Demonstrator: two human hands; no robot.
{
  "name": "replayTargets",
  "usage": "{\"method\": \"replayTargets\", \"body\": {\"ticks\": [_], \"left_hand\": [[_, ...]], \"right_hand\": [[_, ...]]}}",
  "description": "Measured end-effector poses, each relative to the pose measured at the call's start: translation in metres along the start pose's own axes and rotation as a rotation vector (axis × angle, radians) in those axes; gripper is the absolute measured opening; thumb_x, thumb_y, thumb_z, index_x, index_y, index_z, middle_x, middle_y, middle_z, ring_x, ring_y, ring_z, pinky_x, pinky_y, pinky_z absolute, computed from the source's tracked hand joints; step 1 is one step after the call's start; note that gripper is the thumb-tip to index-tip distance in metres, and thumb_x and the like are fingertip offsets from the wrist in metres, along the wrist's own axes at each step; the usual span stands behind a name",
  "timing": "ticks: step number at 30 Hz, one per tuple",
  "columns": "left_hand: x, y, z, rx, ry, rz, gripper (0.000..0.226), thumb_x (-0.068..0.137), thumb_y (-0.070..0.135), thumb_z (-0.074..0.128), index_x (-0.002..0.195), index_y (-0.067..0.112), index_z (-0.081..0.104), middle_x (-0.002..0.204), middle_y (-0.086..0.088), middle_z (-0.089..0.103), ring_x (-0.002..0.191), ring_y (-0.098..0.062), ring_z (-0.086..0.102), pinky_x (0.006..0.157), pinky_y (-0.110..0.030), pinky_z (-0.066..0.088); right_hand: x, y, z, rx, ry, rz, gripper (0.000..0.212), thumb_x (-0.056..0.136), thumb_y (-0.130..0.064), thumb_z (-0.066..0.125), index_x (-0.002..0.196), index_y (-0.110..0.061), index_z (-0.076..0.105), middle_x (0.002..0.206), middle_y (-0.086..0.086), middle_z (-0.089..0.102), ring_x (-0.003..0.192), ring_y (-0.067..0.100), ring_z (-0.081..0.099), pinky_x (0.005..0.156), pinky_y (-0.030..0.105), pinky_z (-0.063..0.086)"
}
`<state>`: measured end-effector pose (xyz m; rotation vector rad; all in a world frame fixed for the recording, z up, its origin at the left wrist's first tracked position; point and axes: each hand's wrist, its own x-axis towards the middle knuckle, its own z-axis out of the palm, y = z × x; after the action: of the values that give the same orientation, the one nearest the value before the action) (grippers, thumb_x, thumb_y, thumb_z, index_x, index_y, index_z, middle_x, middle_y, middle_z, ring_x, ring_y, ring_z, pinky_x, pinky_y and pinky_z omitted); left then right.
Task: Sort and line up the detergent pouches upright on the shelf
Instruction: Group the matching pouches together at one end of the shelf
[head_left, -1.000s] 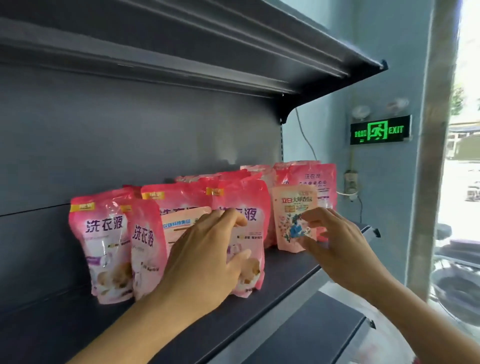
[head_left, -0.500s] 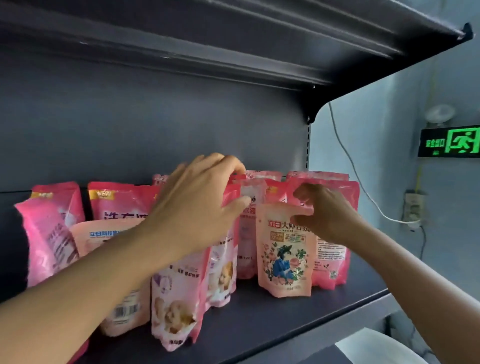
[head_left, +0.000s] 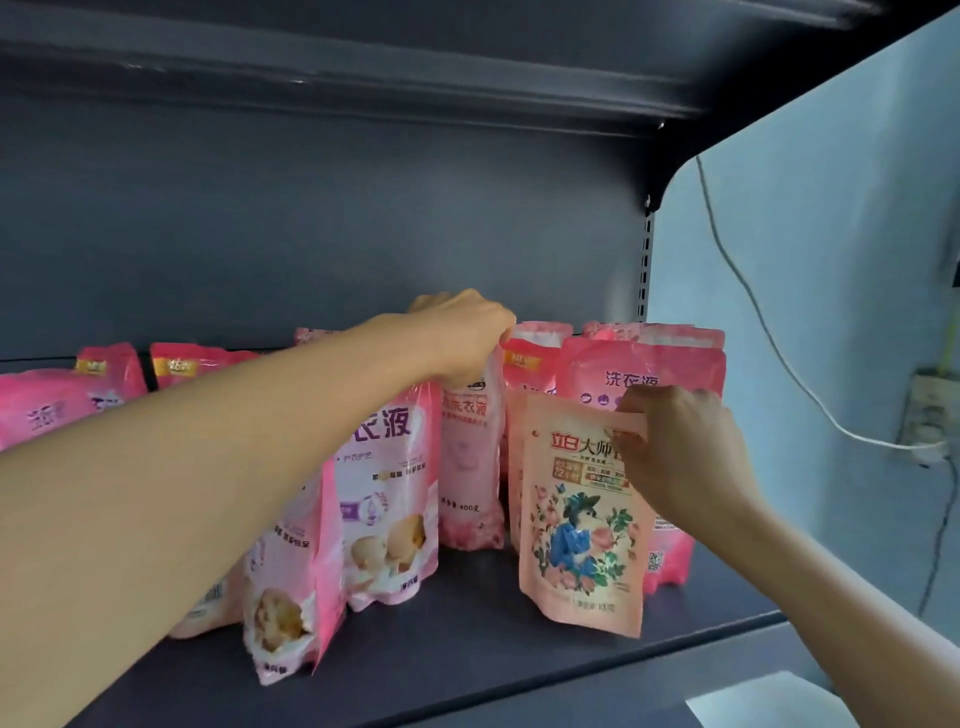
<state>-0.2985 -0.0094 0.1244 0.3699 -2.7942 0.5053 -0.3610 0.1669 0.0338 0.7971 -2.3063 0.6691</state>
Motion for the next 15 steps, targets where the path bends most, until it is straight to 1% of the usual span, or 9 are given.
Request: {"method": "replayTargets", "body": {"ticks": [2, 3, 4, 6, 8, 10, 12, 14, 15], "left_hand": [[0.006, 0.003, 0.005, -0.019, -0.037, -0.021, 0.031, 0.085, -0.002, 0.054, 0.111, 0.013, 0.059, 0.108, -0.007, 0.056, 0.095, -0.028, 0.057, 0.064, -0.032, 0.038], [0.008, 0.003, 0.008, -0.031, -0.023, -0.032, 0.02, 0.083, -0.005, 0.052, 0.096, 0.008, 0.061, 0.096, -0.008, 0.056, 0.083, -0.027, 0.057, 0.058, -0.031, 0.038], [0.009, 0.002, 0.01, -0.05, 0.002, -0.05, 0.015, 0.082, -0.008, 0.05, 0.08, 0.006, 0.057, 0.083, -0.008, 0.053, 0.069, -0.025, 0.053, 0.052, -0.029, 0.035], [0.008, -0.001, 0.01, -0.092, 0.028, -0.072, 0.026, 0.078, -0.012, 0.048, 0.061, 0.006, 0.044, 0.067, -0.006, 0.044, 0.053, -0.02, 0.04, 0.044, -0.026, 0.028], [0.005, -0.004, 0.007, -0.142, 0.023, -0.056, 0.024, 0.077, -0.013, 0.049, 0.061, 0.005, 0.046, 0.067, -0.008, 0.049, 0.055, -0.021, 0.039, 0.045, -0.024, 0.028], [0.003, -0.008, 0.006, -0.197, 0.026, -0.023, 0.023, 0.074, -0.013, 0.049, 0.068, 0.008, 0.057, 0.073, -0.01, 0.055, 0.063, -0.021, 0.042, 0.054, -0.025, 0.034], [-0.002, -0.007, 0.003, -0.229, 0.05, -0.002, 0.028, 0.072, -0.012, 0.048, 0.072, 0.013, 0.062, 0.073, -0.008, 0.055, 0.066, -0.022, 0.043, 0.059, -0.027, 0.037], [-0.007, -0.003, 0.001, -0.252, 0.085, 0.036, 0.026, 0.074, -0.009, 0.05, 0.076, 0.008, 0.069, 0.076, -0.009, 0.065, 0.072, -0.028, 0.054, 0.063, -0.028, 0.047], [-0.011, 0.0, -0.002, -0.253, 0.098, 0.06, 0.025, 0.077, -0.008, 0.051, 0.08, 0.005, 0.072, 0.08, -0.009, 0.069, 0.078, -0.027, 0.061, 0.067, -0.031, 0.052]], "right_hand": [[-0.003, 0.002, -0.004, -0.027, 0.013, -0.003, 0.017, 0.079, -0.006, 0.057, 0.09, -0.016, 0.067, 0.079, 0.009, 0.068, 0.067, 0.03, 0.059, 0.056, 0.03, 0.048], [-0.004, 0.002, -0.005, -0.04, 0.015, -0.011, 0.017, 0.081, -0.007, 0.057, 0.092, -0.016, 0.066, 0.08, 0.008, 0.068, 0.068, 0.029, 0.059, 0.057, 0.03, 0.048], [-0.006, 0.002, -0.006, -0.048, 0.019, -0.017, 0.016, 0.082, -0.009, 0.056, 0.092, -0.017, 0.066, 0.08, 0.007, 0.067, 0.068, 0.029, 0.059, 0.057, 0.031, 0.047], [-0.008, 0.003, -0.005, -0.034, 0.038, -0.027, 0.013, 0.084, -0.011, 0.055, 0.092, -0.017, 0.064, 0.078, 0.006, 0.066, 0.066, 0.028, 0.057, 0.056, 0.03, 0.045], [-0.009, 0.004, -0.001, 0.023, 0.057, -0.028, 0.009, 0.085, -0.012, 0.055, 0.09, -0.015, 0.061, 0.073, 0.004, 0.062, 0.061, 0.025, 0.051, 0.053, 0.028, 0.039], [-0.009, 0.006, 0.006, 0.138, 0.051, -0.016, 0.005, 0.086, -0.01, 0.057, 0.089, -0.014, 0.058, 0.069, 0.002, 0.059, 0.056, 0.021, 0.049, 0.051, 0.029, 0.041], [-0.011, 0.006, 0.014, 0.279, 0.075, 0.023, 0.009, 0.086, -0.006, 0.056, 0.085, -0.014, 0.052, 0.066, 0.003, 0.06, 0.053, 0.02, 0.052, 0.048, 0.03, 0.042], [-0.014, 0.006, 0.021, 0.371, 0.154, 0.073, 0.016, 0.086, 0.0, 0.054, 0.079, -0.013, 0.047, 0.059, 0.0, 0.055, 0.049, 0.015, 0.049, 0.043, 0.026, 0.034], [-0.016, 0.006, 0.023, 0.411, 0.191, 0.102, 0.018, 0.086, 0.001, 0.054, 0.078, -0.012, 0.046, 0.056, -0.003, 0.053, 0.048, 0.013, 0.048, 0.042, 0.024, 0.03]]}}
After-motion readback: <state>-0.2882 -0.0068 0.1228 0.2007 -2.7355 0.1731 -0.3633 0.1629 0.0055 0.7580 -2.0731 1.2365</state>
